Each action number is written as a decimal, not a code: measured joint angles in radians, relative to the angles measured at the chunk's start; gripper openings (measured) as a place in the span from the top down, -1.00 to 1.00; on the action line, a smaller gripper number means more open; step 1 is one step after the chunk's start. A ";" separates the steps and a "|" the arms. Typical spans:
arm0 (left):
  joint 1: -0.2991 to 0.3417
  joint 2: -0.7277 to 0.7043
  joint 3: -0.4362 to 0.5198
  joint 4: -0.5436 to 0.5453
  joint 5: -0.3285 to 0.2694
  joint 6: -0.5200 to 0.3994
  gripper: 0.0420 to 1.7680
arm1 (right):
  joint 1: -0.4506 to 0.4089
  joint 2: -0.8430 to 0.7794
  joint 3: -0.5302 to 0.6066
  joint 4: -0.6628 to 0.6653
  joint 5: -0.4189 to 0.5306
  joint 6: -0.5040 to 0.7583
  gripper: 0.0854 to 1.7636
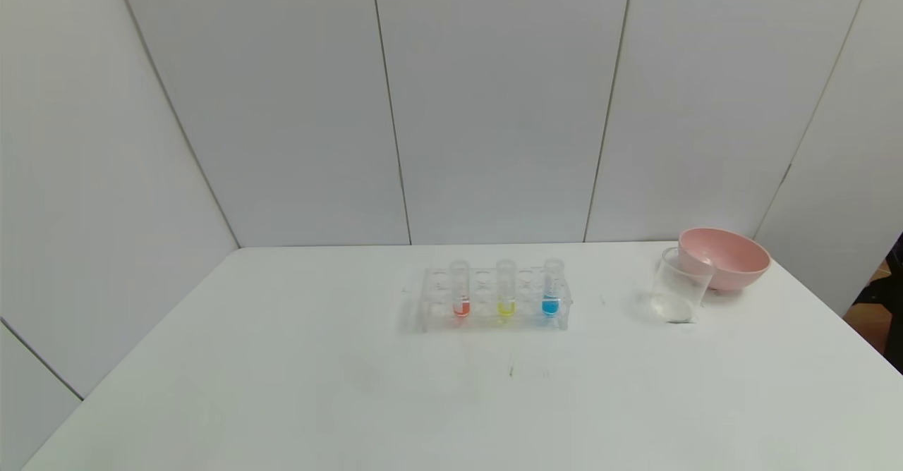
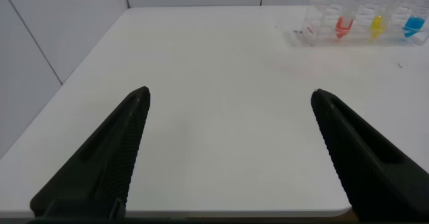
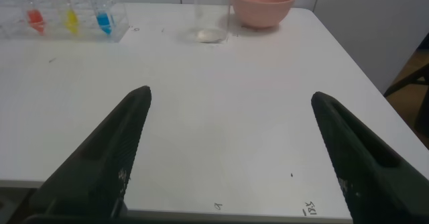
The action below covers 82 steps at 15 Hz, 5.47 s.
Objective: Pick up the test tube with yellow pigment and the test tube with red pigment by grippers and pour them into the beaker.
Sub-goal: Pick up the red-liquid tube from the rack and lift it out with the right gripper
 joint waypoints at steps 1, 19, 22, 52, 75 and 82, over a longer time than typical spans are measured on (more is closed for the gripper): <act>0.000 0.000 0.000 0.000 0.000 0.000 -0.94 | 0.000 0.000 0.000 0.000 0.000 0.000 -0.94; 0.000 0.000 0.000 0.000 0.000 0.000 -0.94 | 0.000 0.000 0.000 -0.003 0.000 0.003 -0.94; 0.000 0.000 0.000 0.000 0.000 0.000 -0.94 | 0.000 0.000 -0.005 -0.007 0.002 -0.012 -0.94; 0.000 0.000 0.000 0.000 0.000 0.000 -0.94 | 0.166 0.944 -0.589 -0.173 0.119 0.077 -0.94; 0.000 0.000 0.000 0.000 0.000 0.000 -0.94 | 0.962 1.776 -1.086 -0.264 -0.579 0.426 -0.94; 0.000 0.000 0.000 0.000 0.000 0.000 -0.94 | 0.965 2.120 -1.340 -0.305 -0.645 0.426 -0.94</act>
